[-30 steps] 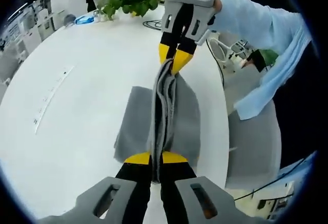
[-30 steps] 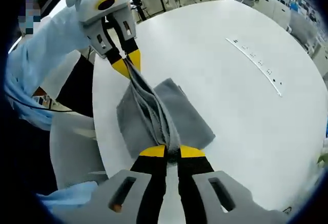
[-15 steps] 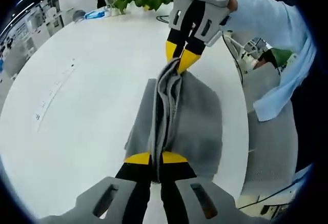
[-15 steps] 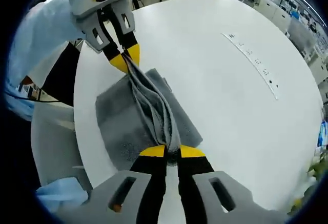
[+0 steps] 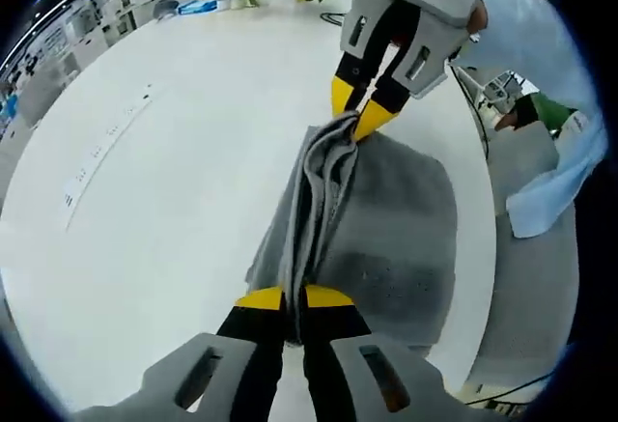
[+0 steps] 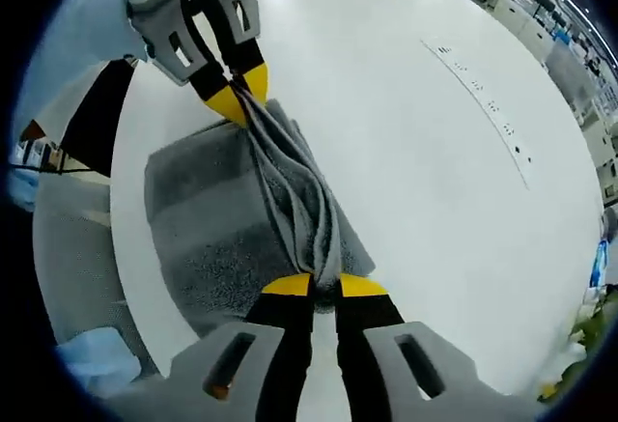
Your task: Fold the towel on the table until its edges align and the towel forms a compact rectangular stack.
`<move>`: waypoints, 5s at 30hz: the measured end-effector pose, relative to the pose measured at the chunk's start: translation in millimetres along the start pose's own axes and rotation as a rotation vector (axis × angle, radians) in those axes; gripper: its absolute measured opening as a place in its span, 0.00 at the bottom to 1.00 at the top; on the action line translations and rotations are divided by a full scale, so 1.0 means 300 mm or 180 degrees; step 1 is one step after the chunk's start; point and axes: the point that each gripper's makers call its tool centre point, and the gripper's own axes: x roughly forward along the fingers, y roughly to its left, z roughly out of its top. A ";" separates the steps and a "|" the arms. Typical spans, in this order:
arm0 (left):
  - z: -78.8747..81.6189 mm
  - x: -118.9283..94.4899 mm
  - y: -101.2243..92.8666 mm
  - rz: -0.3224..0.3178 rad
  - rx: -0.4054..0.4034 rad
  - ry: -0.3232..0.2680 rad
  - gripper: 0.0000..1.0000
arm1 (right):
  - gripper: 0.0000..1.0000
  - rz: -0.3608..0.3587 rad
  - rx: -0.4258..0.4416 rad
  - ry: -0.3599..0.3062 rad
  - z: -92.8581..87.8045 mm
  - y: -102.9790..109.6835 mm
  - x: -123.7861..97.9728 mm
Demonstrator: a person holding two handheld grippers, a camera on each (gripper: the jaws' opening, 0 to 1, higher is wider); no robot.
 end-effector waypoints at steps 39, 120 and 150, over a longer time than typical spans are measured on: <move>-0.018 -0.076 0.055 0.0328 0.0088 -0.0111 0.18 | 0.10 -0.0210 -0.0010 -0.0259 0.014 -0.099 -0.073; -0.062 -0.129 -0.047 0.0354 -0.0257 -0.0591 0.39 | 0.34 -0.0124 0.0105 -0.0647 -0.052 0.051 -0.101; -0.212 -0.120 -0.280 0.0150 -0.0473 -0.0666 0.43 | 0.40 0.0045 0.0295 -0.0685 -0.204 0.227 -0.098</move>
